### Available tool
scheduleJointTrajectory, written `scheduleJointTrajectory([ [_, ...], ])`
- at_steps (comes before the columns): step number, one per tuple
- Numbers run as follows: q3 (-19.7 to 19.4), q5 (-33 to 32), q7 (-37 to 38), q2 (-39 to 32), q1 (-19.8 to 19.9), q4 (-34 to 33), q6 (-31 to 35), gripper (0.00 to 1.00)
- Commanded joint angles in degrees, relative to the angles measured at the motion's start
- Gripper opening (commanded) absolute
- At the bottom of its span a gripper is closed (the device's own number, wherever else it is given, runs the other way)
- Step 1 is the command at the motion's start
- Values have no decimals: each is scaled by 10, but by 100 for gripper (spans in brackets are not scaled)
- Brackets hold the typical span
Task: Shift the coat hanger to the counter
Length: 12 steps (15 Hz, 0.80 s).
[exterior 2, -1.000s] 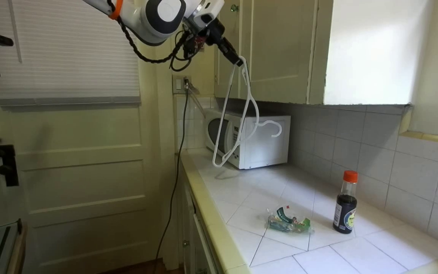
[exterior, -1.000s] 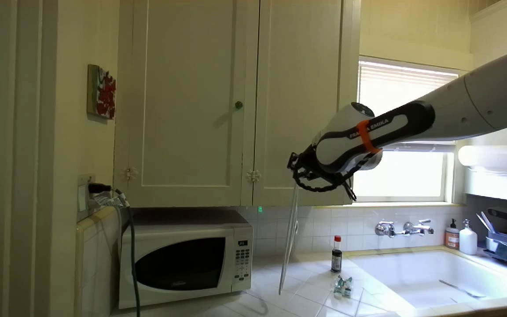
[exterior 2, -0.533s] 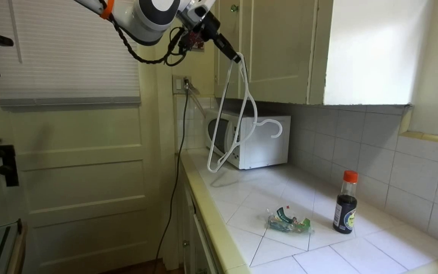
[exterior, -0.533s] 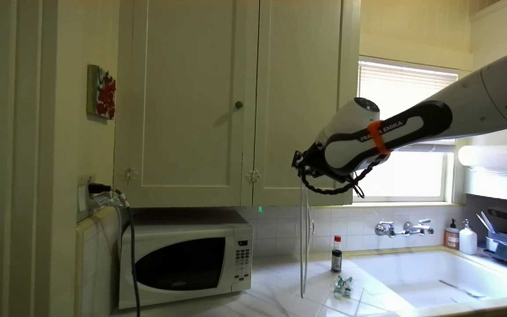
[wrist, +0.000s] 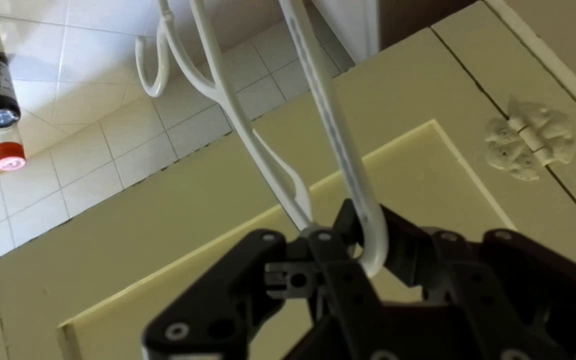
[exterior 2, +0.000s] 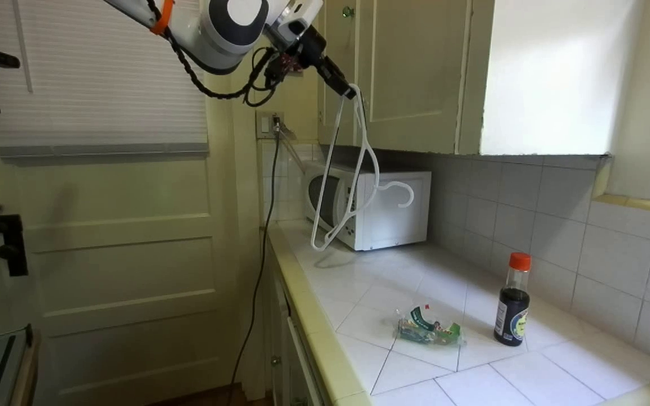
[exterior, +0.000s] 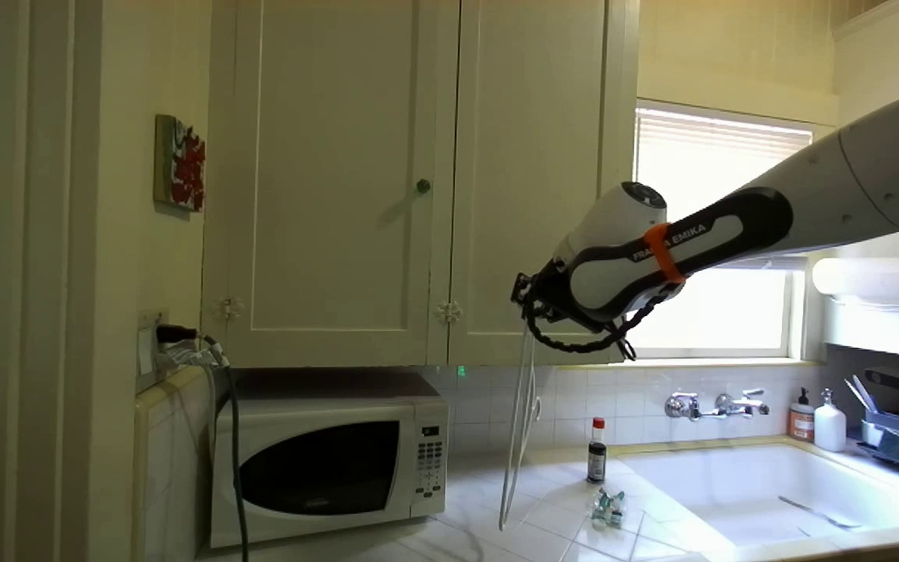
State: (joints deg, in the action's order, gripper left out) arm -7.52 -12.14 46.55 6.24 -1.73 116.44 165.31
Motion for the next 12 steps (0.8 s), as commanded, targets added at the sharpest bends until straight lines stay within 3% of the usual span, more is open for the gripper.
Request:
scheduleJointTrajectory([
  [1,17,-5,51,-42,-6,3,47,3],
  [7,24,-93,187,-107,-10,-31,130,3],
  [10,32,-78,150,-143,-12,-54,159,3],
  [12,59,-33,112,-164,4,-45,174,3],
])
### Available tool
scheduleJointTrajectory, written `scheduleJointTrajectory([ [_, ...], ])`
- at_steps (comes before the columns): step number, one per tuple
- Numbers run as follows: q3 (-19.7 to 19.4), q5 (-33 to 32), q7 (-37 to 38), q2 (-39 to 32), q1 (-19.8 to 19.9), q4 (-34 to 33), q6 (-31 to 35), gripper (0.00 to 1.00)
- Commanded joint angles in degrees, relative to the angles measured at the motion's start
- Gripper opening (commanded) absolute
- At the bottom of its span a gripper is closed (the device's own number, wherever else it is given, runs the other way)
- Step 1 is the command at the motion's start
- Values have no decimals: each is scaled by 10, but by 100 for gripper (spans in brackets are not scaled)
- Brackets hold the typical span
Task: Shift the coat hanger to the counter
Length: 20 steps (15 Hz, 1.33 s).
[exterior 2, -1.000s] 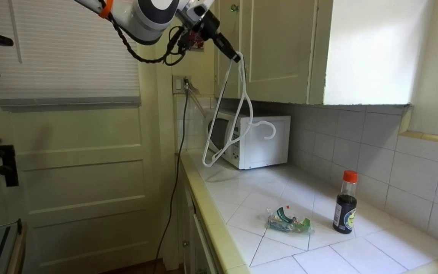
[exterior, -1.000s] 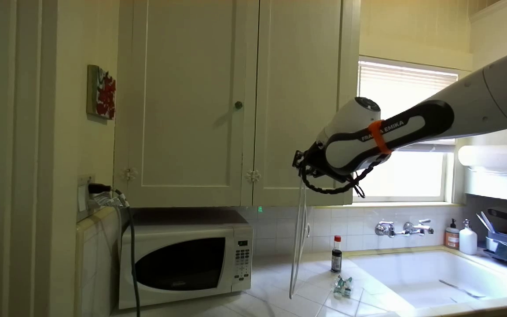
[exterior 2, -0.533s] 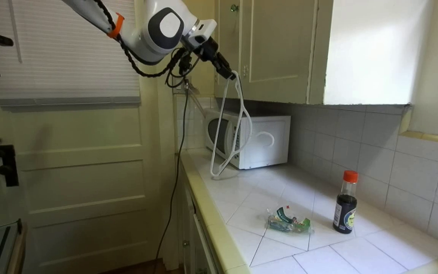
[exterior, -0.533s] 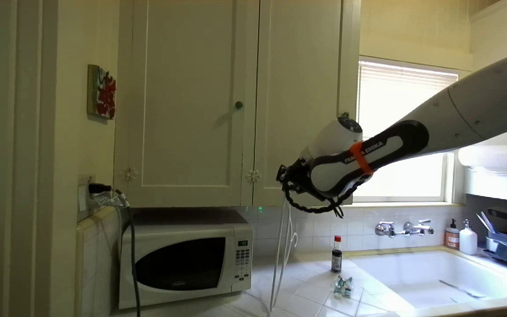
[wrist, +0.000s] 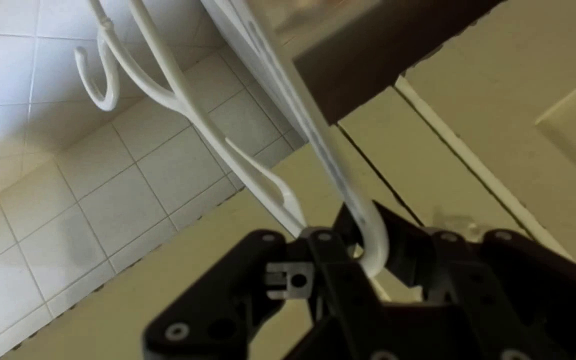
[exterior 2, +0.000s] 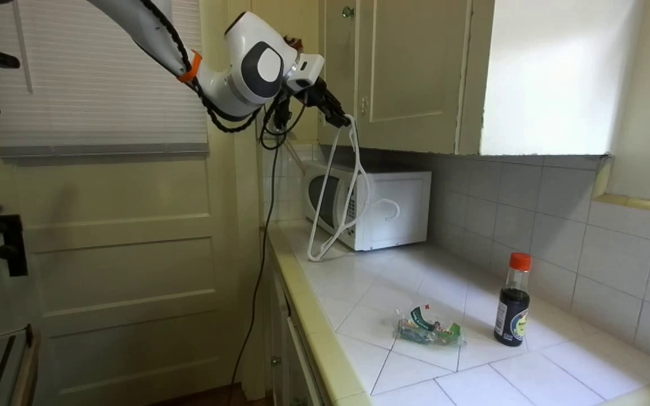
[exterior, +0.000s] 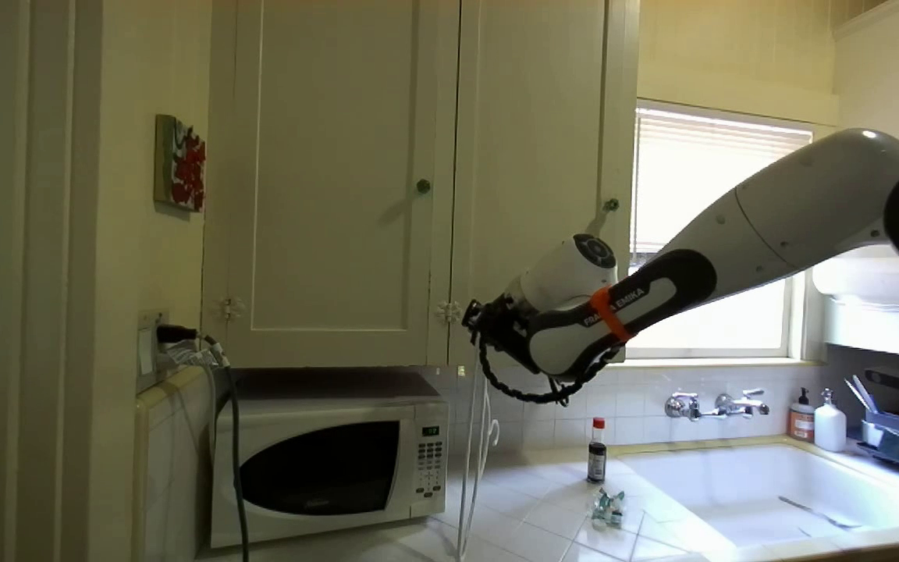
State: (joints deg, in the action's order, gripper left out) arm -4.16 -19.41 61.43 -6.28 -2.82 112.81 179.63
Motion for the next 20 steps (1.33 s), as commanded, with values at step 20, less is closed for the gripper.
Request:
scheduleJointTrajectory([
  [20,-52,105,-8,-62,143,61,27,3],
])
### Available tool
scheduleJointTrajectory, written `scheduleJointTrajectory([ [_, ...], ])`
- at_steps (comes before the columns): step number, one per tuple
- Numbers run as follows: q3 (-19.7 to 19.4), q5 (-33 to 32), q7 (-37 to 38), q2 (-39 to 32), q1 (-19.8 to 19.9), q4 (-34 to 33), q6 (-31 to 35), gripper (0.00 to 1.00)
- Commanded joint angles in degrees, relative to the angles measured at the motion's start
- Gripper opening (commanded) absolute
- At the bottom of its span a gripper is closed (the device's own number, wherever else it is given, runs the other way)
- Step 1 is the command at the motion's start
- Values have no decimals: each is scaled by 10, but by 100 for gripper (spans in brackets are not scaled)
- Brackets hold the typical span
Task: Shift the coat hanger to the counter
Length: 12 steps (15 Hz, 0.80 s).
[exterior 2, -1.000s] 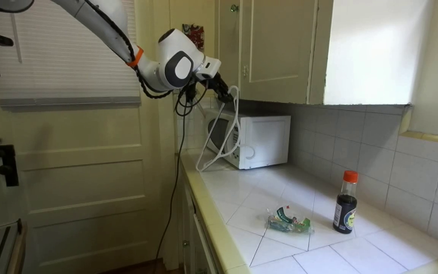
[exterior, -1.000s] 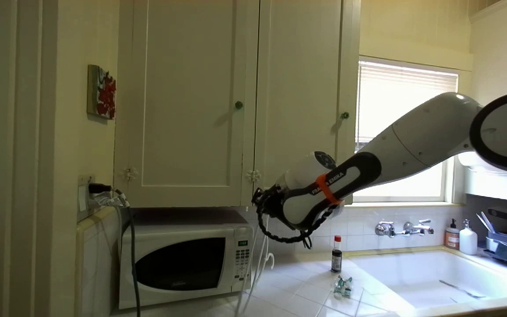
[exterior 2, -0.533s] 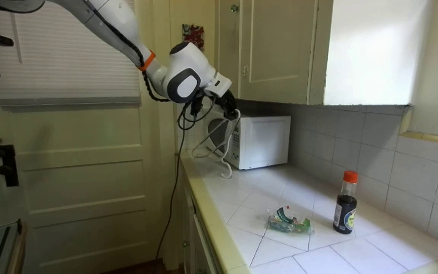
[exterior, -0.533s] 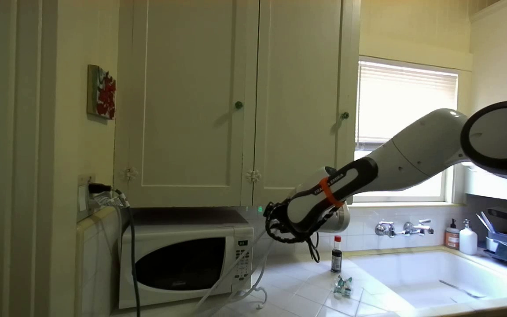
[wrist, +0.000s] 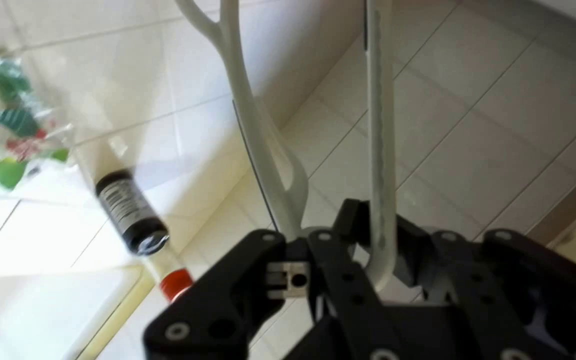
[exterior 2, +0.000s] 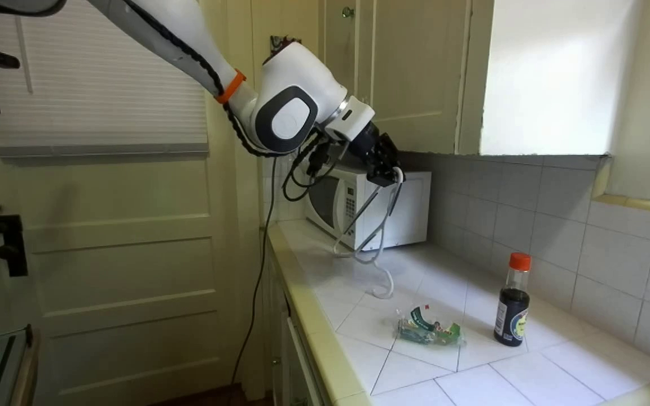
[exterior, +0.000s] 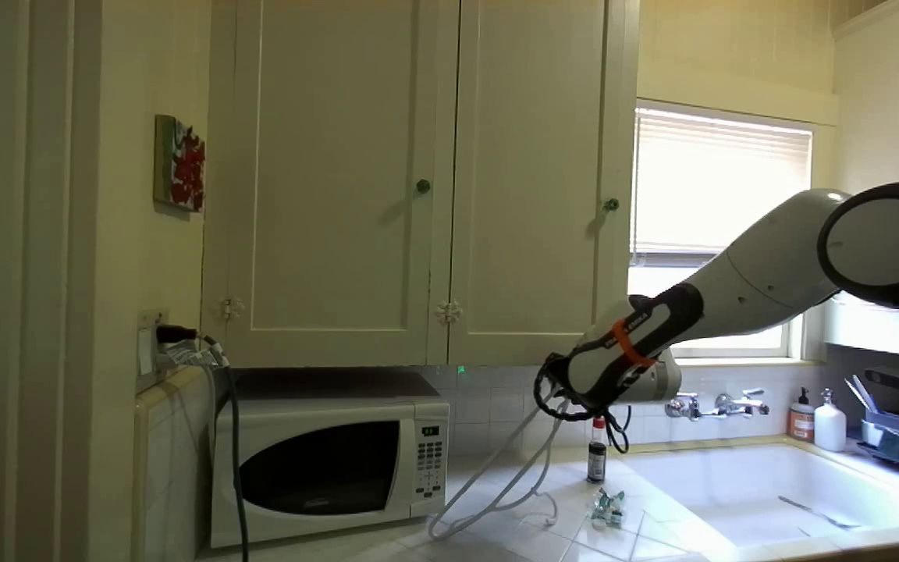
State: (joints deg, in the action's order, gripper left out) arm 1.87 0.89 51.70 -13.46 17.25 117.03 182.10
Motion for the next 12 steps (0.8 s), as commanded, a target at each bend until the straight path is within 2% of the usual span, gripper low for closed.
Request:
scheduleJointTrajectory([
  [1,-158,-145,121,3,-85,4,-13,3],
  [4,-296,-260,208,-22,-201,-34,-54,3],
  [5,-330,-293,223,-24,-244,-35,-75,3],
  [7,-352,-360,242,-25,-298,-35,-125,3],
  [9,-341,-400,240,-27,-335,-31,-169,3],
  [12,-308,-408,203,-30,-365,-24,-221,3],
])
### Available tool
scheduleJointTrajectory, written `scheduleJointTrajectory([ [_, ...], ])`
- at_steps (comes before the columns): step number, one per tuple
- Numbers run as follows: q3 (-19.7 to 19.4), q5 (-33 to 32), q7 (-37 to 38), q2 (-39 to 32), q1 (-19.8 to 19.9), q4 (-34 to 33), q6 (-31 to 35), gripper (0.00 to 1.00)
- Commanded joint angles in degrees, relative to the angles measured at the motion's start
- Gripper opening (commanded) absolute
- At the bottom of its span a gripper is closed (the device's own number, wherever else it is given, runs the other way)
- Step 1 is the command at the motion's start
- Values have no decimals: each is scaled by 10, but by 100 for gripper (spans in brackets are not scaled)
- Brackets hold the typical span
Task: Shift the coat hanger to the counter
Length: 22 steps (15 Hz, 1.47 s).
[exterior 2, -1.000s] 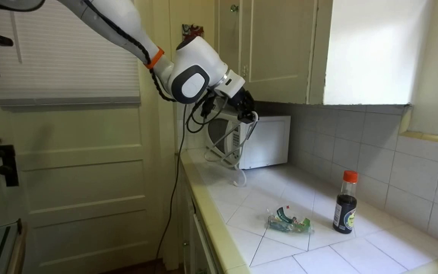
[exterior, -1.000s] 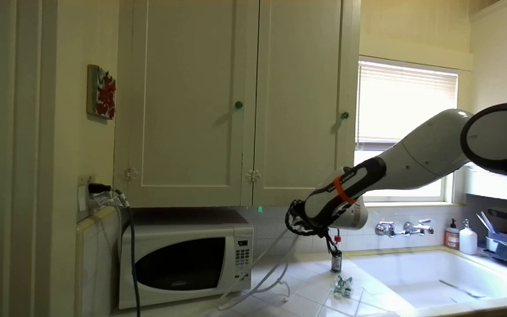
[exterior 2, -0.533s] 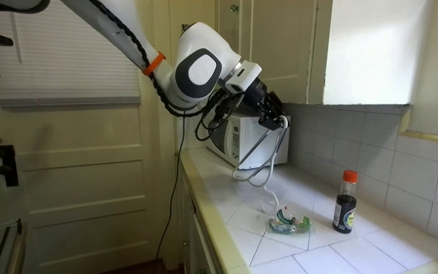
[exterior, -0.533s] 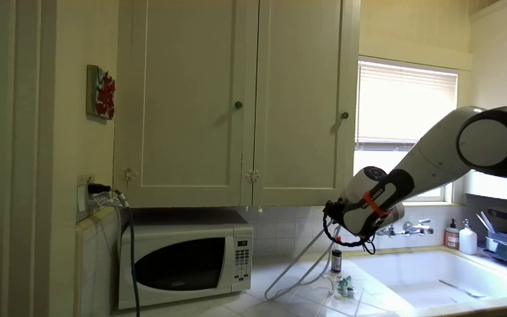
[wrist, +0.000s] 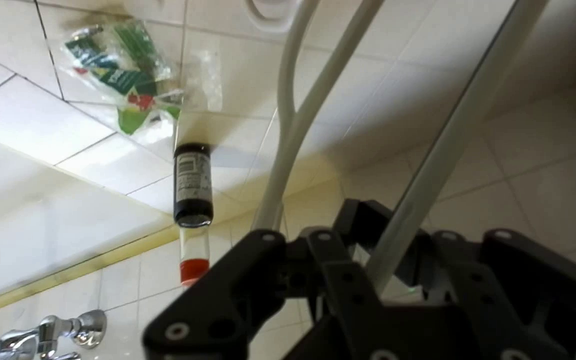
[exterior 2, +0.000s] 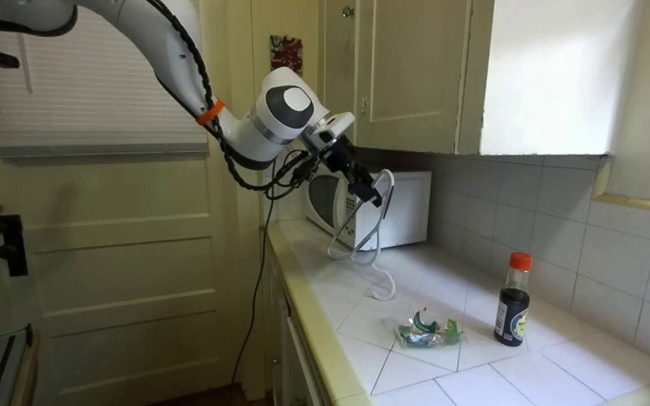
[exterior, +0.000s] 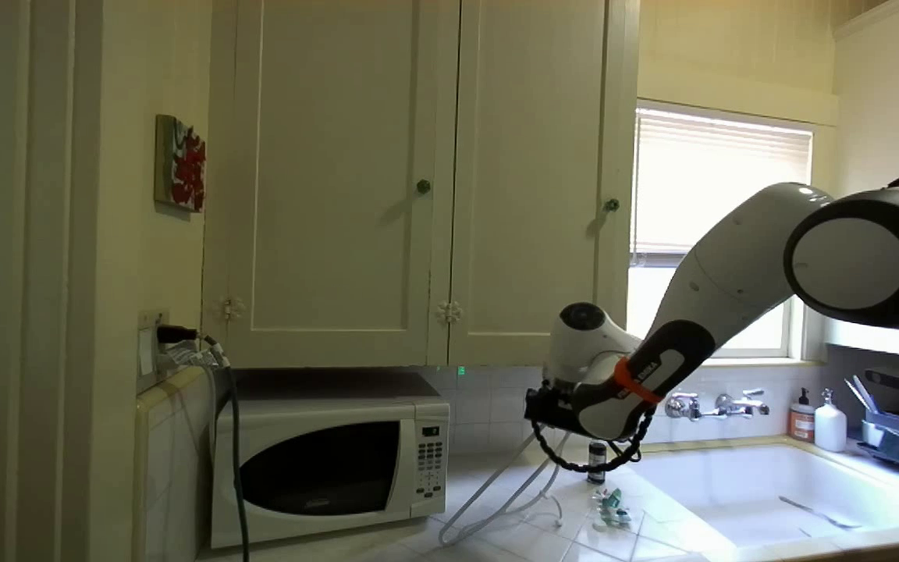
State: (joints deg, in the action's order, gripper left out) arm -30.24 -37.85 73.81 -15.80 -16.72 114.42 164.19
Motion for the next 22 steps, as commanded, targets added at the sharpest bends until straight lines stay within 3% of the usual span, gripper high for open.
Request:
scheduleJointTrajectory([
  [1,22,-17,-32,-11,-31,2,-57,3],
  [4,33,-19,-57,-21,-47,-5,-109,3],
  [5,78,-46,-47,-19,-9,-12,-136,3],
  [12,166,-54,-69,-26,57,-38,-277,3],
  [13,174,-52,-69,-27,64,-42,-293,7],
  [14,183,-46,-72,-28,72,-45,-308,35],
  [15,190,-44,-75,-29,78,-48,-321,36],
  [22,219,5,-57,-36,106,-81,-437,87],
])
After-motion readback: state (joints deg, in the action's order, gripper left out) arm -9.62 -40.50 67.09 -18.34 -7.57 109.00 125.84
